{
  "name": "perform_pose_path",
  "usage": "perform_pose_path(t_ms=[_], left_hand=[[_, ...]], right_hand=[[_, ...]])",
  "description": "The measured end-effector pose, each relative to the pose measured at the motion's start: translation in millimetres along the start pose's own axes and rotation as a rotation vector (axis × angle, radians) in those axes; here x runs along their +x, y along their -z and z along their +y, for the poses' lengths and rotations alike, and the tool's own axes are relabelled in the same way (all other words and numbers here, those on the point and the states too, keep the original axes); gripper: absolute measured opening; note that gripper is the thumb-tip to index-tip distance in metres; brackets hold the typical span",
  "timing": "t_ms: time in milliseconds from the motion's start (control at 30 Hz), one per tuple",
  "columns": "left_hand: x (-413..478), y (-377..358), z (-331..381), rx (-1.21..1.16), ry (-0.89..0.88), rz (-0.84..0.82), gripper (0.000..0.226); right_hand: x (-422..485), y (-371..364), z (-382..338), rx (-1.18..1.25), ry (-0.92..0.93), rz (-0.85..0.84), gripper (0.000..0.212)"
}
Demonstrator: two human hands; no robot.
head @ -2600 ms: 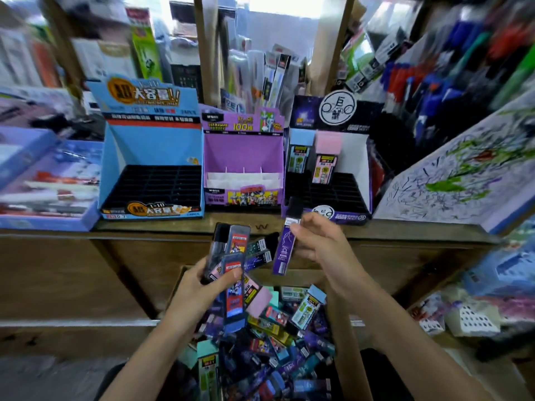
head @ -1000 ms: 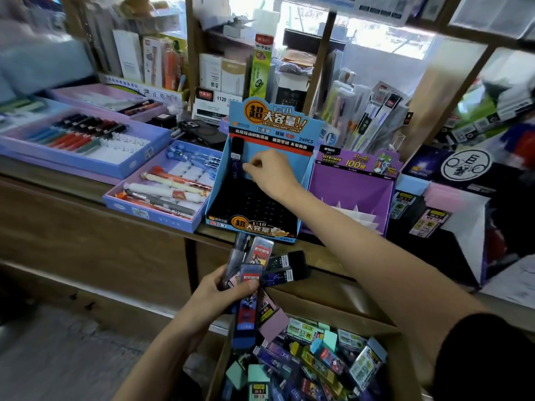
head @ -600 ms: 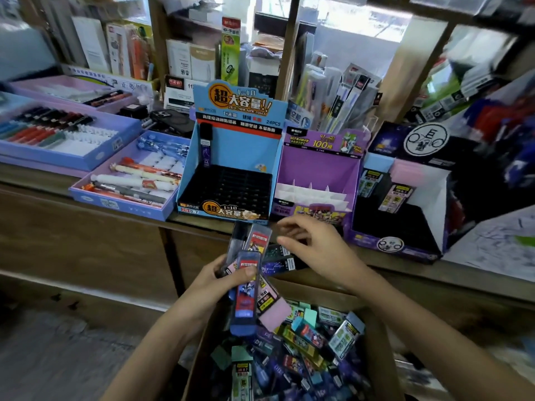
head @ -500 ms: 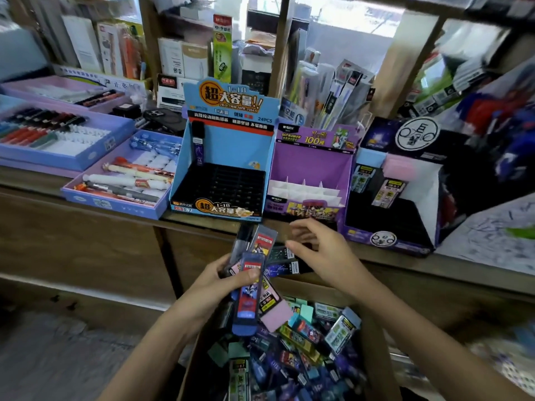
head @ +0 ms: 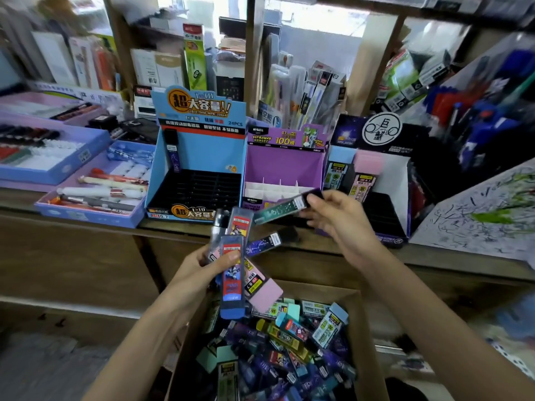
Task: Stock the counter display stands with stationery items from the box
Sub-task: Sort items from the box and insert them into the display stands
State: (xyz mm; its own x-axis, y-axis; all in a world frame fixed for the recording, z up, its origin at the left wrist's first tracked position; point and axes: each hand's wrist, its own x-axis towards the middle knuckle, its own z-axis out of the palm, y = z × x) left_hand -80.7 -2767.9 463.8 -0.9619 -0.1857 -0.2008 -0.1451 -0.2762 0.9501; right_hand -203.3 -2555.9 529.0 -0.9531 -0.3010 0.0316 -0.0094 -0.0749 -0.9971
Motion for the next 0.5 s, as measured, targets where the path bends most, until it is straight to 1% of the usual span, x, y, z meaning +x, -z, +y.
perform_pose_path(t_ms=[33, 133, 233, 300, 367, 400, 467, 500], left_hand=[[0, 6, 5, -0.005, -0.019, 0.021, 0.043], [-2, 28, 22, 0.005, -0.094, 0.113, 0.045], [1, 47, 34, -0.012, -0.183, 0.221, 0.036], [4, 60, 38, -0.045, -0.222, 0.284, 0.029], [8, 70, 39, -0.05, -0.244, 0.338, 0.023], [10, 75, 39, -0.044, -0.253, 0.358, 0.017], [13, 84, 38, -0.043, -0.262, 0.379, 0.009], [14, 88, 37, -0.043, -0.261, 0.381, 0.01]], right_hand=[[8, -5, -10, -0.034, 0.049, 0.007, 0.001], [37, -33, -38, -0.142, 0.182, -0.003, 0.002], [65, -80, -52, -0.223, 0.27, -0.061, 0.01], [83, -112, -50, -0.312, 0.321, -0.085, 0.013], [98, -140, -43, -0.439, 0.378, -0.099, 0.004], [104, -151, -39, -0.514, 0.414, -0.096, 0.004], [117, -166, -30, -0.656, 0.484, -0.094, 0.015], [122, -171, -27, -0.708, 0.506, -0.095, 0.016]])
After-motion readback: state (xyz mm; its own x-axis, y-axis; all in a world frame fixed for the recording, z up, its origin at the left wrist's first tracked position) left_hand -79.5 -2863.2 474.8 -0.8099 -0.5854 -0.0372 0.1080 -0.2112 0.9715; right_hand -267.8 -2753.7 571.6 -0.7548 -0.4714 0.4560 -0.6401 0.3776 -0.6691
